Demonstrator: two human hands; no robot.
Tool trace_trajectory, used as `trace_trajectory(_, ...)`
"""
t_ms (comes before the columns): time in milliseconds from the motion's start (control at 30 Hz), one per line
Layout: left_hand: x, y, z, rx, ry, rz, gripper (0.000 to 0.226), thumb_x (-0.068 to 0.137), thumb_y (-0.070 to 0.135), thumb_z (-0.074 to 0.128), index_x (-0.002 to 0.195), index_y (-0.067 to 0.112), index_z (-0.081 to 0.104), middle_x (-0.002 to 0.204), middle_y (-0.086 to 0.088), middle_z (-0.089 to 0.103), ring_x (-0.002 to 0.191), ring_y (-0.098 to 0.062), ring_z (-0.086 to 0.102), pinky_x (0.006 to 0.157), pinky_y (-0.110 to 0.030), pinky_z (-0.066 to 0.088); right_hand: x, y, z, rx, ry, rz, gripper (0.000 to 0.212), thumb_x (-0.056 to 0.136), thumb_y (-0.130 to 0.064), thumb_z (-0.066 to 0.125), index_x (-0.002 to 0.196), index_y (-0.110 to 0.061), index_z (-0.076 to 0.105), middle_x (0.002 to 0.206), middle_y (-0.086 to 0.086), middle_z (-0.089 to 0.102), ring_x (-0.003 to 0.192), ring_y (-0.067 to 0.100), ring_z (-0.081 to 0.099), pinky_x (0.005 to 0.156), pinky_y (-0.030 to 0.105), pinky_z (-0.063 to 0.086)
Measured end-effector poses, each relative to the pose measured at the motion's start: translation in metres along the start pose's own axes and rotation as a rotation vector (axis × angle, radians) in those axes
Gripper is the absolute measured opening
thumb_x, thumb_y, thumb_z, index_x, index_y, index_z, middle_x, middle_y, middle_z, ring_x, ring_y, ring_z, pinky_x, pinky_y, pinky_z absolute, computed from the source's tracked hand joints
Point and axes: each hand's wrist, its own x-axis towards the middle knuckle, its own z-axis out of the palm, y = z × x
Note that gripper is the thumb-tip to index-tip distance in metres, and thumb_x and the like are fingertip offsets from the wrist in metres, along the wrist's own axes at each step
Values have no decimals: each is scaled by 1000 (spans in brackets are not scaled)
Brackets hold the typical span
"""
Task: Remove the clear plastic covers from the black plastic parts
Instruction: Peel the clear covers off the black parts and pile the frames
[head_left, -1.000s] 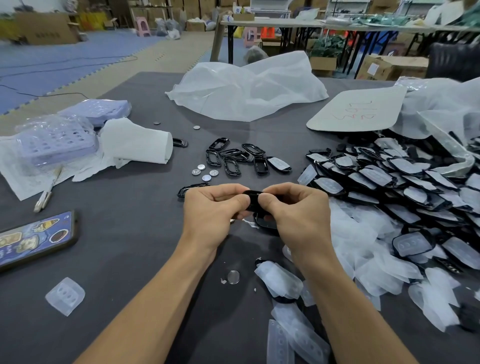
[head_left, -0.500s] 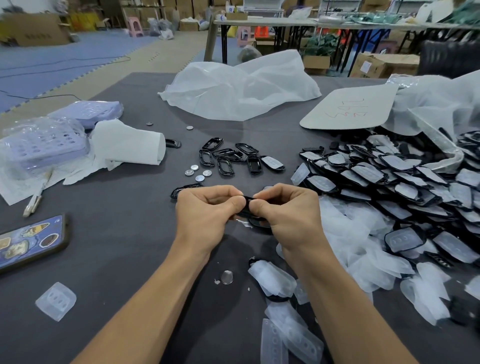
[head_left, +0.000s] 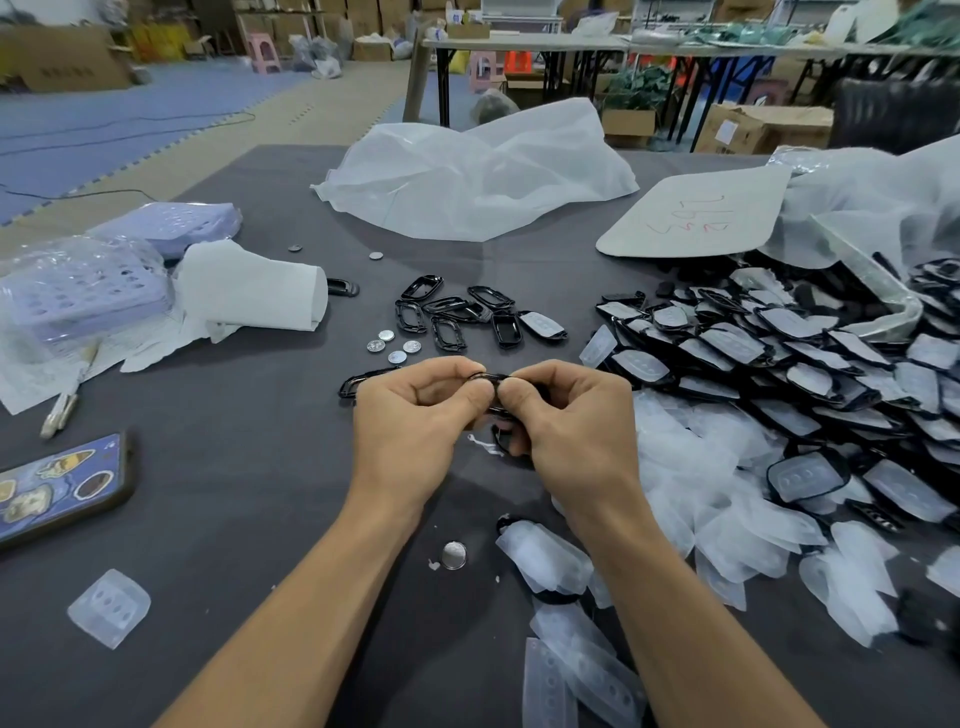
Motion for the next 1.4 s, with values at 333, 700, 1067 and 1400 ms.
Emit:
trace_trajectory(333, 0, 3, 2, 87, 9, -9, 41, 84, -6, 76, 73, 34, 83, 70, 0, 78, 57, -11, 70, 59, -23, 58, 0, 3, -2, -122, -57, -14, 15, 85, -8, 75, 78, -22, 76, 62, 2, 72, 49, 16, 64, 51, 32, 55)
trace_trajectory(700, -2, 2, 6, 10, 7, -71, 41, 82, -15, 74, 76, 25, 82, 77, -1, 80, 63, -8, 70, 61, -18, 55, 1, -5, -12, -204, -28, -13, 12, 85, -16, 77, 79, -27, 78, 68, -2, 76, 61, 17, 73, 66, 45, 64)
trace_trajectory(1067, 4, 7, -2, -316, 166, -333, 21, 96, -12, 58, 91, 5, 69, 81, -5, 76, 61, -11, 72, 59, -18, 59, -2, -30, -93, -1043, -77, 32, 18, 87, -27, 77, 74, -37, 70, 75, -14, 68, 80, 12, 67, 78, 32, 56)
trace_trajectory(1400, 7, 3, -7, -279, 100, -322, 28, 101, -9, 48, 113, 4, 69, 84, -11, 79, 59, -15, 72, 57, -23, 59, -19, -30, -101, -1115, -290, 226, 23, 70, -19, 89, 77, -32, 72, 65, -9, 69, 57, 6, 66, 56, 26, 53)
